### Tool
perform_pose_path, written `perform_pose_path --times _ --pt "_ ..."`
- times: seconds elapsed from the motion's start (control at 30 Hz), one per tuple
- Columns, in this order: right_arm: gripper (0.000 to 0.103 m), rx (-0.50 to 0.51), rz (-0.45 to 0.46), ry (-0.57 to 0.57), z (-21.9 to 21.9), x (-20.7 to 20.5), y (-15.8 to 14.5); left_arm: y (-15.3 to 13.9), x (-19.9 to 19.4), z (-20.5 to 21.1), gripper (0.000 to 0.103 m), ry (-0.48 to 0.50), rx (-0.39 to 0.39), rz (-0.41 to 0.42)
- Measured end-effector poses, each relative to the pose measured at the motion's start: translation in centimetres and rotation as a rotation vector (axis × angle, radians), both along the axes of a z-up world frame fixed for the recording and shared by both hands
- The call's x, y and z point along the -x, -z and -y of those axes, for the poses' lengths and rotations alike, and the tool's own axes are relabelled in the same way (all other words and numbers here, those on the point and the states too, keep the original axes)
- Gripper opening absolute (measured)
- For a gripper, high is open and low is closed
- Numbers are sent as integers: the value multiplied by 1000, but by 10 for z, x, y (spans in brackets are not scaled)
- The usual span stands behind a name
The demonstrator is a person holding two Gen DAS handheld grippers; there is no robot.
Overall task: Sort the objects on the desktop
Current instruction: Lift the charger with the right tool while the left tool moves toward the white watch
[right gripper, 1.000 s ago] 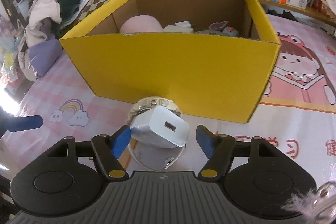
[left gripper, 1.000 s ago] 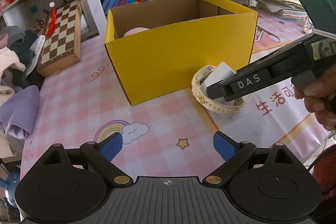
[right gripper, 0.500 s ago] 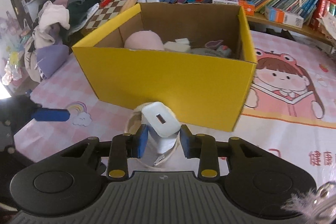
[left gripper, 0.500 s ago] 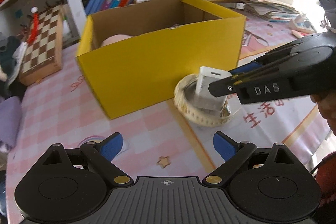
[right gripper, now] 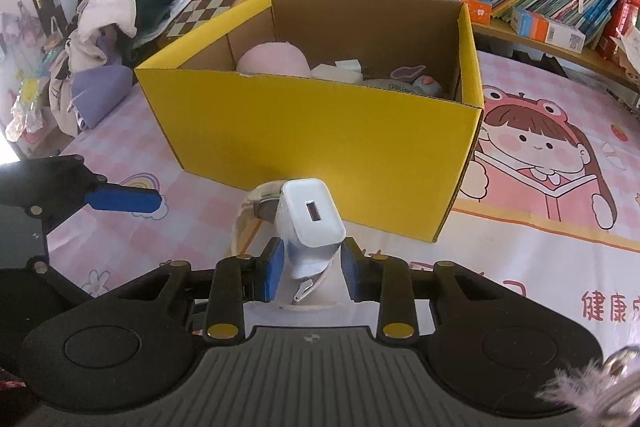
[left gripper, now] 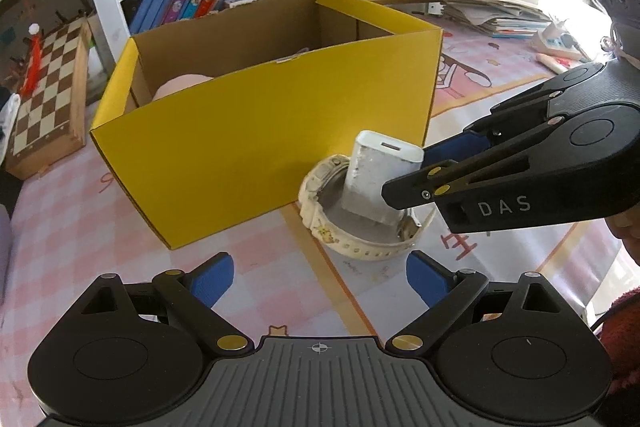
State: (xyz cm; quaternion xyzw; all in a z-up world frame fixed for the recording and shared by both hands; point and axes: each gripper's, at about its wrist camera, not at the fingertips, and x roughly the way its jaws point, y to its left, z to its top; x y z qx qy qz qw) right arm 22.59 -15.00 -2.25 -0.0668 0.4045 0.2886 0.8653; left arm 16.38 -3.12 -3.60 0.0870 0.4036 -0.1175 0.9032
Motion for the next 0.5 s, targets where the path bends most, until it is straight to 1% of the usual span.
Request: perform_pose_path --times 0.17,0.33,0.4,0.43,0.5 --pt "36 6 -12 -11 -4 -7 4 0 -2 -3 95 -24 -3 -3" --pt "38 6 -23 -29 -8 -14 8 1 -5 -3 95 -25 -4 -4" --pt "36 3 -23 -43 -10 -16 9 1 -6 -2 95 -20 -2 -4" --pt "33 -2 -20 -55 -11 -16 8 1 -7 -1 95 -18 -2 -4" --pt "32 -9 11 -76 -11 -12 4 0 -9 1 95 -13 -3 -2"
